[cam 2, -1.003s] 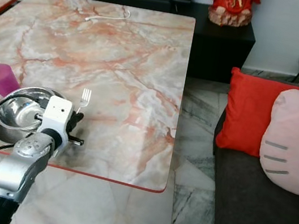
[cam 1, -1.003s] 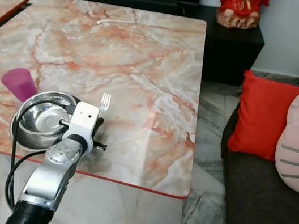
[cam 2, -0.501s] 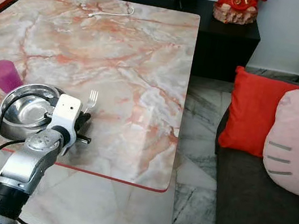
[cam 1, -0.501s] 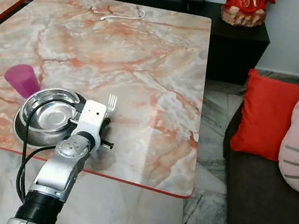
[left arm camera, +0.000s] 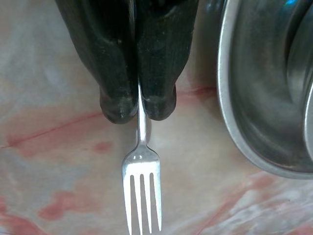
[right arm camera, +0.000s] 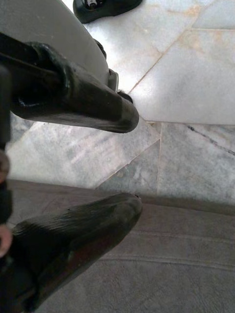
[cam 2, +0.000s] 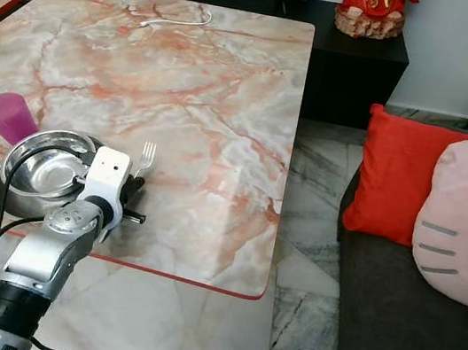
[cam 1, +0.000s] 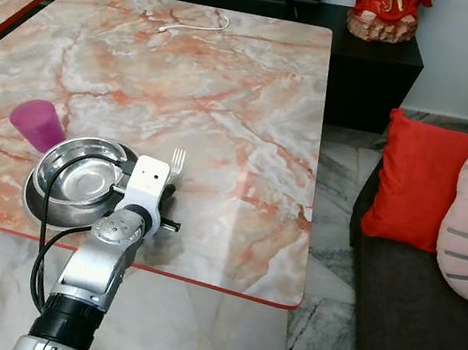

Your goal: Setting the table

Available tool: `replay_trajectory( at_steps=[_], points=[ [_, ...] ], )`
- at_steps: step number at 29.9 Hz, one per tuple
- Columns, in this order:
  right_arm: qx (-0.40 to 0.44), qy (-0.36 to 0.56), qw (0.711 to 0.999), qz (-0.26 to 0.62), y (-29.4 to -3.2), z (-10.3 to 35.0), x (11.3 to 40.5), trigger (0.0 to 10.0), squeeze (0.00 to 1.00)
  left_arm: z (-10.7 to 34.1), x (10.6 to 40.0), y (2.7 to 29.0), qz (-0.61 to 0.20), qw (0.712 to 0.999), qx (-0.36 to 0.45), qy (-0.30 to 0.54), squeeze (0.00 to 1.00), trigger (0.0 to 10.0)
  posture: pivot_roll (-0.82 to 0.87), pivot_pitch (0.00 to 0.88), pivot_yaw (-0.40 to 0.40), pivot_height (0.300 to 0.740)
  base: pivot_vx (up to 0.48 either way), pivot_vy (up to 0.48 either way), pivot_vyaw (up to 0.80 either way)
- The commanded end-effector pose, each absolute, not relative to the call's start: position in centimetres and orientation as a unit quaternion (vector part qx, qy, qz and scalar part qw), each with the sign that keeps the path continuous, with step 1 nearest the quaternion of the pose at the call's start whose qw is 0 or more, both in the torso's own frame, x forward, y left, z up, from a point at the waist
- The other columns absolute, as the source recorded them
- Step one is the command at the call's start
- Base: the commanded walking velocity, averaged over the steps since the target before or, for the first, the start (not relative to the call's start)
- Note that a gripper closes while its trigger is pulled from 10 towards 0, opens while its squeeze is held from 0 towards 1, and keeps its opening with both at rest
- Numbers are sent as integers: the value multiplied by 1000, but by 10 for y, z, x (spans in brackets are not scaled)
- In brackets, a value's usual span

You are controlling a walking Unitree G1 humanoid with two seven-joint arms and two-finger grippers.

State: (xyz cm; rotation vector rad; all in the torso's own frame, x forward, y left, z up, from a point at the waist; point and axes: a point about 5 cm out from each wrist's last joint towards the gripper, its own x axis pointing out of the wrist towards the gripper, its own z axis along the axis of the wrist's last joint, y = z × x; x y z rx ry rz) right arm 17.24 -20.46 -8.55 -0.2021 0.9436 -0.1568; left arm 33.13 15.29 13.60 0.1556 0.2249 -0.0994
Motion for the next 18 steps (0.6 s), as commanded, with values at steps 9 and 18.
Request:
replay_trajectory(
  at_steps=[9,18],
  points=[
    [-95,465,877,-74,-202,-89,165,10000,0,130,335,160,-23,987,83,138,71,10000,-51,155,45,740,0,0,0],
    [-95,466,877,-74,-202,-89,165,10000,0,130,336,160,-26,986,87,139,353,10000,-52,154,45,740,0,0,0]
  ],
)
